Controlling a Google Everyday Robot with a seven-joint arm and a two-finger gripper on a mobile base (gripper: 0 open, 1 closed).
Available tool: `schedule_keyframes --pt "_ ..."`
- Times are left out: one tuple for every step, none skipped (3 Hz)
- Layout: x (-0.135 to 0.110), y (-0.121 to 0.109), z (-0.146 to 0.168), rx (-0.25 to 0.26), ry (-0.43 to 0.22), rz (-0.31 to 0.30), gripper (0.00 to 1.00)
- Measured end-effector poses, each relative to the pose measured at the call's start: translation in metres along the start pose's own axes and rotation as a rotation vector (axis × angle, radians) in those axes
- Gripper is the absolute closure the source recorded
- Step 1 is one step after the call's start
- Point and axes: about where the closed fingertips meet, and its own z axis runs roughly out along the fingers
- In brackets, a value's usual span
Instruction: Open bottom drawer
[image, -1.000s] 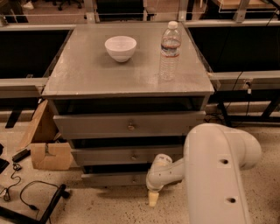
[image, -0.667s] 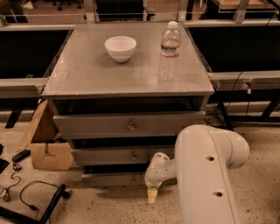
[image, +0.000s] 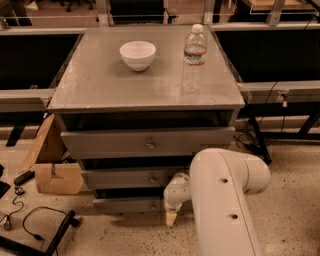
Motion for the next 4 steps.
schedule_keyframes --pt "0.01 0.022 0.02 -0.052 0.001 0.039 0.42" --pt "0.011 0.022 0.017 -0.055 0.003 0.043 0.65" --pt "0.01 0.021 0.011 -0.055 0.003 0.043 0.89" --pt "0.009 0.019 0.005 -0.055 0.003 0.043 1.0"
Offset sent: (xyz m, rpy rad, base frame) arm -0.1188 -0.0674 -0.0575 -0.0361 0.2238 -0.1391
